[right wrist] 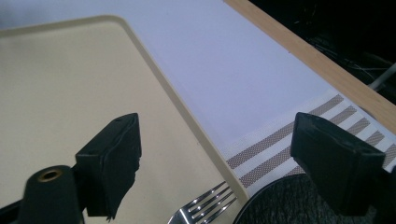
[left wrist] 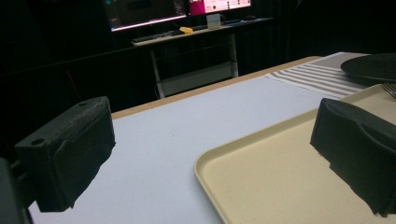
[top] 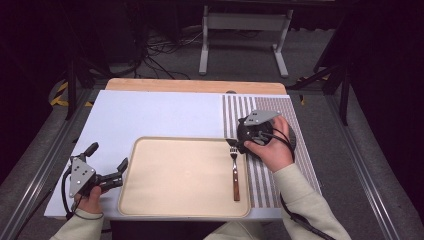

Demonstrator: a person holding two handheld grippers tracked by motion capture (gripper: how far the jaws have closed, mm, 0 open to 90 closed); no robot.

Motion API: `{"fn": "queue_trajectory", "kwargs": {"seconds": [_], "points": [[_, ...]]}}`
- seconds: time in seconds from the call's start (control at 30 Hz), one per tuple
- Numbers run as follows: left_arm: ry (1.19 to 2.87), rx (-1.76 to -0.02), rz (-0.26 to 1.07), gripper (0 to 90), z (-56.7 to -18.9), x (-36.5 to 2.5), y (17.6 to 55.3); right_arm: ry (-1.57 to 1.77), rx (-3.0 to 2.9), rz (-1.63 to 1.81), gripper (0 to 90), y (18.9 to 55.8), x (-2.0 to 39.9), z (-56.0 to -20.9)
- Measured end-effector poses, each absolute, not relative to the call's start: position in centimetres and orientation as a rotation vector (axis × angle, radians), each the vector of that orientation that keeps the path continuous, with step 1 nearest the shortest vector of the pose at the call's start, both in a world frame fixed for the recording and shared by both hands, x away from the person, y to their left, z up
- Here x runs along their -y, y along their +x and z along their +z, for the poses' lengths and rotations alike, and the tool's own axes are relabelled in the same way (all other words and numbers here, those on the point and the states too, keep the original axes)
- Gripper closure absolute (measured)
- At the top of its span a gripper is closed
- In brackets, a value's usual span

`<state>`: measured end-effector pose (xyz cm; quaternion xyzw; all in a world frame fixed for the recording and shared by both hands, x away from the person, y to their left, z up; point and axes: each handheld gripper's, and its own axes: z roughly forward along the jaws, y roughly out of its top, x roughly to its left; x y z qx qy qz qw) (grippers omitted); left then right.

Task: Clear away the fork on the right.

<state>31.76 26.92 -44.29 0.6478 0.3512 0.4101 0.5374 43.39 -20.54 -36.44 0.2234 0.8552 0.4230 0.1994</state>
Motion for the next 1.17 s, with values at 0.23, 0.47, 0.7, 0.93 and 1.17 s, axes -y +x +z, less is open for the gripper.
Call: {"fn": "queue_trajectory", "kwargs": {"seconds": [0.23,0.47,0.7,0.93,1.17], "points": [[1.535,-0.843,0.974,0.3,-44.2,-27.1,31.7,0.640,-2.285,1.298,15.0,41.6,23.0,-35.9],[1.525,-0.850,0.972,0.3,-44.2,-27.2,31.7,0.694,-2.191,1.375,13.5,40.0,25.8,-36.4],[1.525,-0.852,0.976,0.3,-44.2,-27.4,31.7,0.749,-2.106,1.449,13.1,38.4,28.7,-38.2],[1.509,-0.859,0.977,0.3,-44.1,-27.7,31.7,0.831,-2.006,1.521,12.6,36.3,32.0,-42.0],[1.492,-0.859,0.986,0.3,-43.8,-28.1,31.6,0.904,-1.994,1.555,12.0,35.4,33.8,-44.7]]}}
